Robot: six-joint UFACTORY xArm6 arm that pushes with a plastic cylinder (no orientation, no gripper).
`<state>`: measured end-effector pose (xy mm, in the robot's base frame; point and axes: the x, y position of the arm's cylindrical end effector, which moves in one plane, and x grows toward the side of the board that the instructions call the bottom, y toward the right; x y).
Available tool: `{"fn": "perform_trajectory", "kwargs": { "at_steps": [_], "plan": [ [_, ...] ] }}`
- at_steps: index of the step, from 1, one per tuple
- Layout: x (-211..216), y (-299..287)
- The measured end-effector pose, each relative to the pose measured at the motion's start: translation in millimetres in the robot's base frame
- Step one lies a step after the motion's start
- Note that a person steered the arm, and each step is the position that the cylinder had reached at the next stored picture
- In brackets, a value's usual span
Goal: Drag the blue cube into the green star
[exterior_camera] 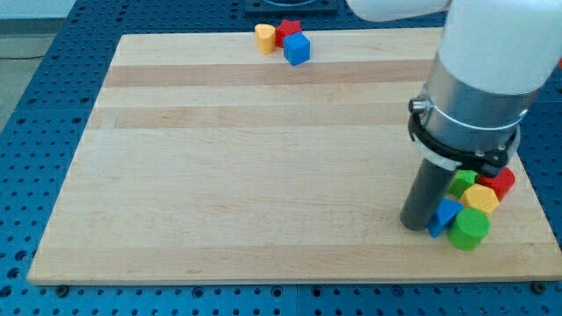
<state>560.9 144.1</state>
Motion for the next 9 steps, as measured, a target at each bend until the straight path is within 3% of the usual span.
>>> {"fn": "perform_trajectory", "kwargs": {
  "at_steps": [2, 3, 7, 9],
  "plan": [
    [-10.7, -2.8],
    [-66.5, -25.8],
    [-339.6, -25.5],
    [-369.2, -32.5]
  ]
}}
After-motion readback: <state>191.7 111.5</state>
